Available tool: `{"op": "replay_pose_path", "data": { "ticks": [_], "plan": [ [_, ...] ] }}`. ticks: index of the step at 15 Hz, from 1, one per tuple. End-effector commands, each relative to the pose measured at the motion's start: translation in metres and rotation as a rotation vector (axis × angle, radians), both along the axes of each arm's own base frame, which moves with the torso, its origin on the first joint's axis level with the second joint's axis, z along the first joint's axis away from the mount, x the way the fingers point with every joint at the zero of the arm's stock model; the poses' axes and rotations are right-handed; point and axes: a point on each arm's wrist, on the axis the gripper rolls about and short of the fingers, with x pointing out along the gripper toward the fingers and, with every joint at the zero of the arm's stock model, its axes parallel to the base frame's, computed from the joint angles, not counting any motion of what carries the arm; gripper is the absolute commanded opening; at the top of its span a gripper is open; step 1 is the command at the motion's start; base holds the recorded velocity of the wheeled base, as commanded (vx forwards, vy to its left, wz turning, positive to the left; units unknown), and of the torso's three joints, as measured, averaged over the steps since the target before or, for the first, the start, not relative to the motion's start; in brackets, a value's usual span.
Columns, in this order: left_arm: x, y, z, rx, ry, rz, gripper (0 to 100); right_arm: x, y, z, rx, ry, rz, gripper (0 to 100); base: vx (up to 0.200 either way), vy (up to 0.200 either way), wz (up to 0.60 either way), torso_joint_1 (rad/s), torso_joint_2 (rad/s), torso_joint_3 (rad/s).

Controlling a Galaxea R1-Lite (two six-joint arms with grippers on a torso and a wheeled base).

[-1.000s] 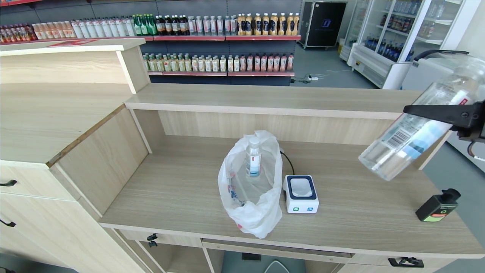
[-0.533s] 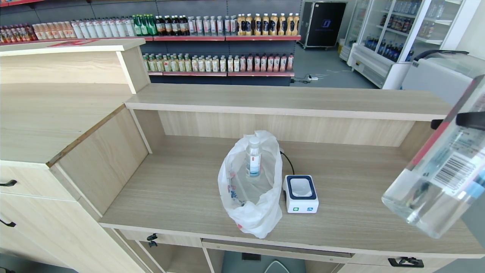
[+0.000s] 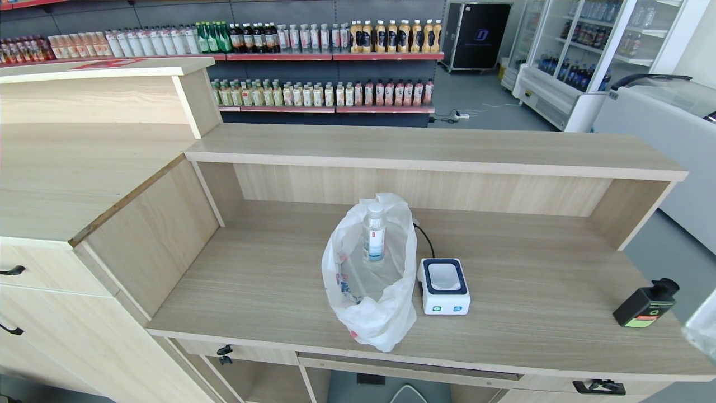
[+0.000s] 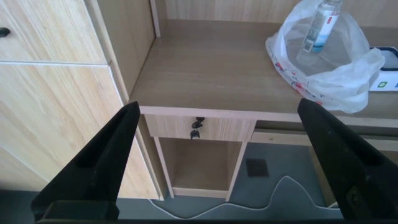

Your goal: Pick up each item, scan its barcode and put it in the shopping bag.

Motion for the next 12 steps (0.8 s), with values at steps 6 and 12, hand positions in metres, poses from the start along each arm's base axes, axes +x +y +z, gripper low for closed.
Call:
{"op": "replay_pose_path", "data": {
  "ticks": [6,12],
  "plan": [
    [0.000,0.000,0.000,0.000,0.001,0.000,100,-0.024,-0.004,-0.007,-0.001,0.001,0.033,0,0.000,0.000,0.00,0.000,0.00,0.000],
    [0.000,0.000,0.000,0.000,0.001,0.000,100,-0.026,-0.005,-0.010,-0.002,0.002,0.032,0,0.000,0.000,0.00,0.000,0.00,0.000]
  ]
}}
